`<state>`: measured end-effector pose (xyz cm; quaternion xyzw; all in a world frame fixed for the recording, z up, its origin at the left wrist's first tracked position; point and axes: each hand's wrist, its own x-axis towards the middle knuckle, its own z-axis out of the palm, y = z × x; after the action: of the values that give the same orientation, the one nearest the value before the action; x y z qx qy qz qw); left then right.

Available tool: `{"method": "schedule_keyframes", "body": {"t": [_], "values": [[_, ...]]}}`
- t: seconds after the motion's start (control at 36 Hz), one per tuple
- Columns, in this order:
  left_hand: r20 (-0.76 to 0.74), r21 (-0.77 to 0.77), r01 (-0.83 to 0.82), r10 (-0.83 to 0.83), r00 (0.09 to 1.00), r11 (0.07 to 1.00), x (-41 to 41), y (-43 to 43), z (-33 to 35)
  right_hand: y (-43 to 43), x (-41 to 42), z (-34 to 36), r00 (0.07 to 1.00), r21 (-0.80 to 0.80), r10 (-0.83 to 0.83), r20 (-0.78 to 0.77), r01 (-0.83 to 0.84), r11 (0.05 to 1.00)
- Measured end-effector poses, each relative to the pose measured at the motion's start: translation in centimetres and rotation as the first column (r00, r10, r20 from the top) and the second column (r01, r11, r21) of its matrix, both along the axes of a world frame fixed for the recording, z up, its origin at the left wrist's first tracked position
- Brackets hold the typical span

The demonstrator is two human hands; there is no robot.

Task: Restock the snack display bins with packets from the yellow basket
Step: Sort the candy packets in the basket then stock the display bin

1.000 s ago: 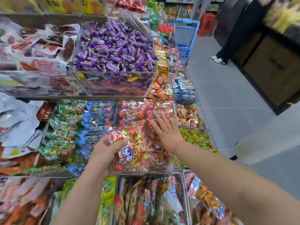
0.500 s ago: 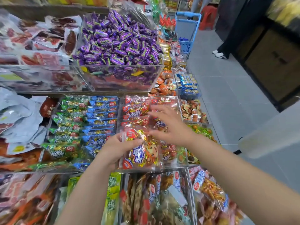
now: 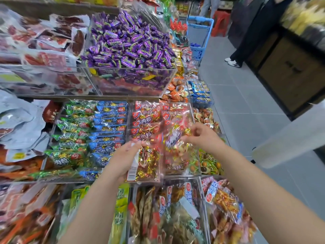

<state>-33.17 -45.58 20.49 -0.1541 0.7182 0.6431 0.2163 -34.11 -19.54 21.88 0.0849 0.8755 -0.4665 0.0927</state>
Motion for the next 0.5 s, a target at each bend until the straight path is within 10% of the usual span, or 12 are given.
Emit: {"method": "schedule_keyframes", "body": {"t": [0.25,0.5], "values": [[0.069,0.128,-0.187,0.18,0.981,0.974,0.2,-0.4,1.3,-3.1,-1.4,-4.6,0.928,0.404,-0.326,-0.18,0.372,0.836],[0.081,0.098,-0.155,0.147,0.986,0.983,0.9,-1.5,1.2,-5.3,-0.2,-6.6,0.965,0.683,-0.079,-0.252,0.235,0.692]]}}
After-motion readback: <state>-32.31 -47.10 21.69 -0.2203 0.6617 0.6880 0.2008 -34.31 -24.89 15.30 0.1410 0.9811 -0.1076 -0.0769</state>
